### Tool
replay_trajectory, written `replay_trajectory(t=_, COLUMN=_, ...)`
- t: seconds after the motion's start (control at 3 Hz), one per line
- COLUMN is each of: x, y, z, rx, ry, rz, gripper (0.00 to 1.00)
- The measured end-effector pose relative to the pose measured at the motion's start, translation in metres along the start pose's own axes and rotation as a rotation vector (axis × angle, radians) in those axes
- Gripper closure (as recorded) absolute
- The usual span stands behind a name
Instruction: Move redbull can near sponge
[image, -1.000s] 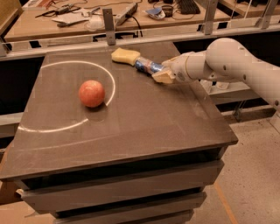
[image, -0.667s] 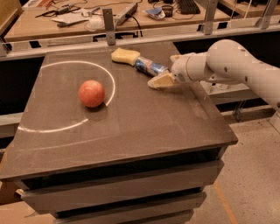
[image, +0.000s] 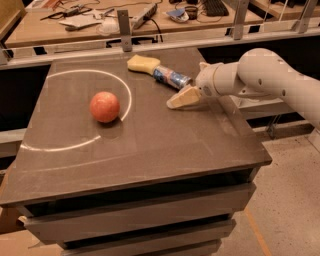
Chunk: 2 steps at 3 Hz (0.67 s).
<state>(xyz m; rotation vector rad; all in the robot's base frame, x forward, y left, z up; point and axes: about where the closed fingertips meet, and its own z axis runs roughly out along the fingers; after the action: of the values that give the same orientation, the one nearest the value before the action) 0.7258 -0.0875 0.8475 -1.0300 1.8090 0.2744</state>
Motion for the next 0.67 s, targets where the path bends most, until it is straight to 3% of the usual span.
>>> replay_trajectory(t=0.67, x=0.009, y=-0.019, z=-0.071, rx=0.02, ry=-0.146, rz=0.104, gripper=0.0)
